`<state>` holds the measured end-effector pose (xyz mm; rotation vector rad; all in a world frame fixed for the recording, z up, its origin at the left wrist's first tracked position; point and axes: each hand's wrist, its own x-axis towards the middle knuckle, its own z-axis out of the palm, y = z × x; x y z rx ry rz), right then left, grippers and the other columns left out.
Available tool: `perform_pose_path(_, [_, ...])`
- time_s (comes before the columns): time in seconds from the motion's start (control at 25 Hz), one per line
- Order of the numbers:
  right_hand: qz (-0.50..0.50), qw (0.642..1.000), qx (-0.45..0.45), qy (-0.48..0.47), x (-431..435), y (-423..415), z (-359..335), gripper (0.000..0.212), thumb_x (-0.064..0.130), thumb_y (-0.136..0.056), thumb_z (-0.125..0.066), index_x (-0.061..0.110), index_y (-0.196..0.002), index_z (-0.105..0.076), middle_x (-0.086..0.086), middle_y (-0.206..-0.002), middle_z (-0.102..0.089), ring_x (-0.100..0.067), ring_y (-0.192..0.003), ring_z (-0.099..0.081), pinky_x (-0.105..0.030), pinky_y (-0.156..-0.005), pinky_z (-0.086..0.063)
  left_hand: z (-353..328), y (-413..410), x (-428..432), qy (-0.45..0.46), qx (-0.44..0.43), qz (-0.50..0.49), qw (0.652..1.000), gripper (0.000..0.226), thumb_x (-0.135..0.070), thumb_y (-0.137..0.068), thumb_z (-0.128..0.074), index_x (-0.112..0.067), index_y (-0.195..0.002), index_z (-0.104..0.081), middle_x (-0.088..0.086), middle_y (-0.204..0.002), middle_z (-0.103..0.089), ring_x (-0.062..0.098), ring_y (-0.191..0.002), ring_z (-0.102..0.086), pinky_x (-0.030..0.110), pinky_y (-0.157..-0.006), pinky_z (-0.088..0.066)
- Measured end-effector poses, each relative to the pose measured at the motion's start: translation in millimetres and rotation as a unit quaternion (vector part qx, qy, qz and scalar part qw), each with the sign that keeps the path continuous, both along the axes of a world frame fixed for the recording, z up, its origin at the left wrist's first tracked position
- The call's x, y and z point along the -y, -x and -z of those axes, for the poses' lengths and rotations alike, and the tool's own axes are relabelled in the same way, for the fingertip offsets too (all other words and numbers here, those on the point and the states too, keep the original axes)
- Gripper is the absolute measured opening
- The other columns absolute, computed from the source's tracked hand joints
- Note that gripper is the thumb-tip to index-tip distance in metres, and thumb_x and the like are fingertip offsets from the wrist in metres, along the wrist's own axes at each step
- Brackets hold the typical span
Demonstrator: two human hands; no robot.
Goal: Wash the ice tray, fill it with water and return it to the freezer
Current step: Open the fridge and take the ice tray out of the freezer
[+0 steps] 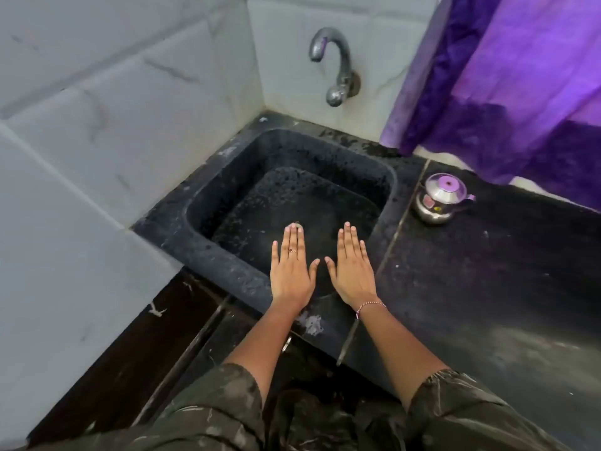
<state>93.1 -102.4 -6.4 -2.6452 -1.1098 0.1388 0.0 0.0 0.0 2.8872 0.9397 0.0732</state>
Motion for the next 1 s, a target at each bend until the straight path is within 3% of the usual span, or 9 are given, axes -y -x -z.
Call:
perform_pose_path(0.4, [-0.123, 0.992, -0.002, 0.036, -58.0, 68.3, 4.3, 0.069, 0.043, -0.100, -0.027, 0.005, -0.149, 0.003, -0.011, -0.158, 0.009, -0.018, -0.146, 0.010, -0.035, -0.120, 0.002, 3.7, 96.1, -40.0, -0.006, -0.013, -0.133, 0.991, 0.071, -0.048, -0.098, -0.019, -0.007, -0.149, 0.007, 0.009, -0.159, 0.011, 0.019, -0.146, 0.012, 0.040, -0.119, 0.005])
perform_pose_path(1.0, [-0.292, 0.956, 0.018, 0.035, -125.7, 240.7, 0.8, 0.068, 0.046, -0.099, -0.021, 0.008, -0.148, 0.008, -0.008, -0.156, 0.017, -0.018, -0.145, 0.015, -0.035, -0.120, 0.002, 6.0, 297.9, -60.3, 0.000, -0.008, -0.318, 0.948, 0.070, -0.051, -0.099, -0.016, -0.008, -0.147, 0.012, 0.009, -0.158, 0.014, 0.020, -0.145, 0.015, 0.041, -0.120, 0.003])
